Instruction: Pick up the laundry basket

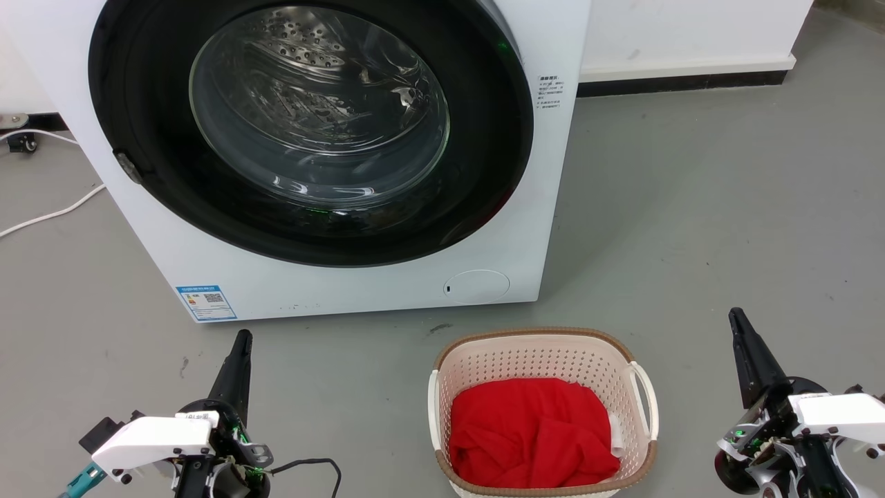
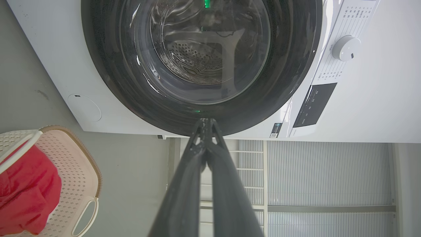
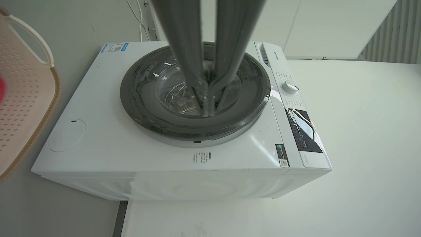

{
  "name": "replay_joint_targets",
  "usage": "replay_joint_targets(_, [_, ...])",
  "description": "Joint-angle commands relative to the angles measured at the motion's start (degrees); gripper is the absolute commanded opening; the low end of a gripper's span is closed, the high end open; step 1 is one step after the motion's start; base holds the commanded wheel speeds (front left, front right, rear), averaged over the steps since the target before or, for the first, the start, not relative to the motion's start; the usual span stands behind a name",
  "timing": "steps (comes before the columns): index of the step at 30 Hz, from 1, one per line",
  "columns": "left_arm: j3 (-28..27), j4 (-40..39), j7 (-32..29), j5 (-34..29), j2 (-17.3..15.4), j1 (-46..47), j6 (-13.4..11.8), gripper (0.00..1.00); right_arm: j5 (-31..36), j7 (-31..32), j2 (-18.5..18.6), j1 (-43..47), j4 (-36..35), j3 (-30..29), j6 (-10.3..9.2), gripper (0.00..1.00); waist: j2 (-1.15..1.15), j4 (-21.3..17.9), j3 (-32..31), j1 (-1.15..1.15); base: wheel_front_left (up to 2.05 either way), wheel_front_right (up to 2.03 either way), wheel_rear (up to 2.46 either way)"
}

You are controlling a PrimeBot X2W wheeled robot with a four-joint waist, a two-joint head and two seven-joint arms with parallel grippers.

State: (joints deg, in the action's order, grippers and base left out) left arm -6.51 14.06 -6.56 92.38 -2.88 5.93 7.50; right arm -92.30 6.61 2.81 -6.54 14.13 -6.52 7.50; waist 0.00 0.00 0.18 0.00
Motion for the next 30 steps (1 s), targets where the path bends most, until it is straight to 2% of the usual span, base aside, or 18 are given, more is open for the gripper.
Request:
replay_joint_targets(1, [-0.1,0.0,-0.2,0.1,0.0,0.5,0.1,0.00,-0.2,0.1,0.1,0.6,-0.2,-0.1,-0.02,0.00,0.00,0.0,0.0,0.00,0.00,0.00,0.00])
replay_joint_targets(25, [-0.1,0.0,-0.2,0.1,0.0,0.5,0.1,0.00,-0.2,0.1,0.1,0.6,-0.2,0.0,-0.02,0.00,0.00,0.0,0.0,0.00,0.00,0.00,0.00])
replay_joint_targets(26, [0.0,0.2,0.0,0.0,0.0,-0.1,0.0,1.00,0.0,0.0,0.0,0.0,0.2,0.0,0.00,1.00,0.00,0.0,0.0,0.00,0.00,0.00,0.00])
replay_joint_targets(30, [0.3,0.6,0.5,-0.1,0.1,-0.6,0.0,1.00,0.2,-0.4,-0.1,0.4,0.9,0.3,0.00,1.00,0.00,0.0,0.0,0.00,0.00,0.00,0.00])
